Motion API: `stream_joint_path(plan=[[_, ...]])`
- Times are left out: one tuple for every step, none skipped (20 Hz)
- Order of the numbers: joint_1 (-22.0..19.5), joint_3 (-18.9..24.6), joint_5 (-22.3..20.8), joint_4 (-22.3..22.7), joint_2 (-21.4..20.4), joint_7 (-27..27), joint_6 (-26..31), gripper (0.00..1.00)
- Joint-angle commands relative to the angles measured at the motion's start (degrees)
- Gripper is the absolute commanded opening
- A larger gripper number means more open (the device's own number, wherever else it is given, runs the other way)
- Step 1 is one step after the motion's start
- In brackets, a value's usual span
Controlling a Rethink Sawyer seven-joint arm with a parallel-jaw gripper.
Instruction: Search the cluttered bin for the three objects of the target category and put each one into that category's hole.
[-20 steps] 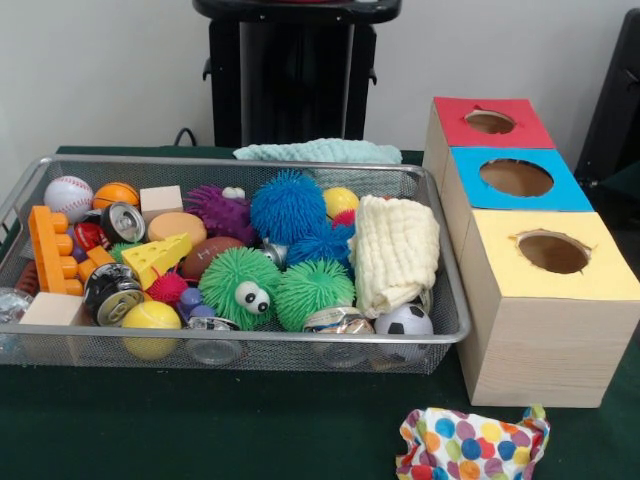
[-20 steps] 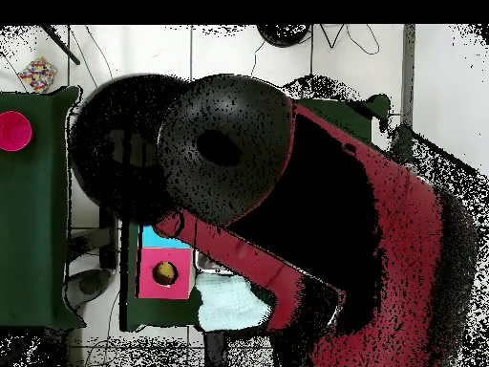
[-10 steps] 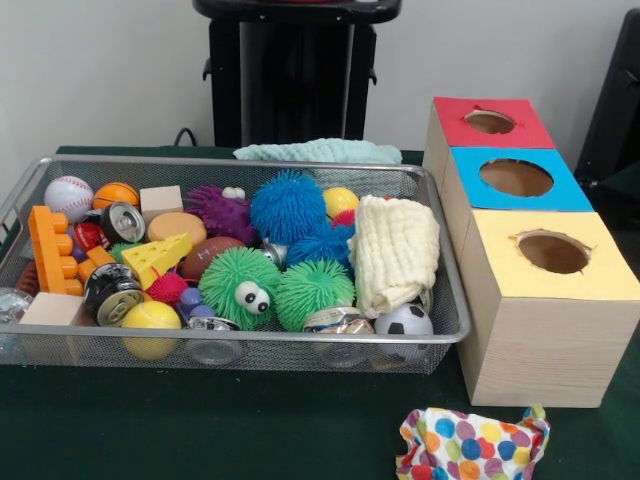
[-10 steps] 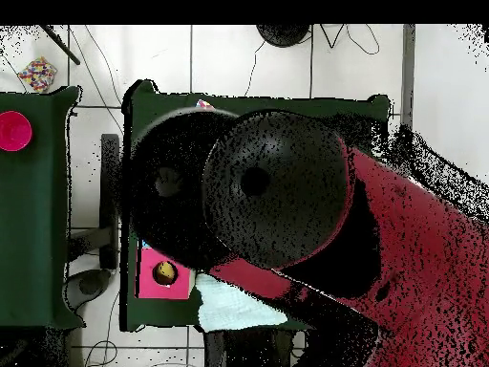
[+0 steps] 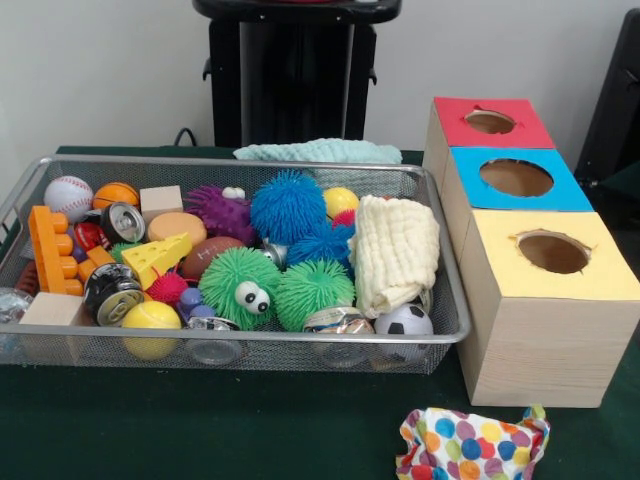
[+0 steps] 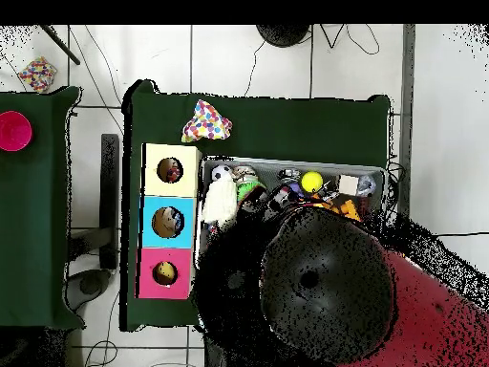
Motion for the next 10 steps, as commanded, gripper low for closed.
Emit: stream_joint_path(plan=[[-2.81, 6.25, -6.87, 16.81, -9.25, -16.04, 0.25, 1.00], [-3.25, 6.40, -6.94, 18.20, -10.67, -16.29, -0.99, 1.00], [-3.70, 6.54, -7.02, 19.59, -12.08, -16.54, -2.22, 1.00], [-3.86, 6.23, -7.71, 20.08, -12.89, -16.89, -1.67, 1.00], [-4.22, 6.27, -8.55, 20.59, -14.02, -17.16, -1.60, 1.00], [-4.63, 6.30, -9.28, 21.27, -15.12, -17.35, -1.26, 1.00], [-5.16, 6.51, -9.67, 22.14, -16.31, -18.03, -1.83, 1.00], [-5.40, 6.25, -10.39, 22.57, -17.06, -17.85, -0.87, 1.00], [-6.01, 6.41, -10.72, 23.53, -18.10, -17.94, -0.90, 1.00], [-6.39, 6.35, -11.33, 24.36, -18.94, -18.05, -1.26, 1.00]])
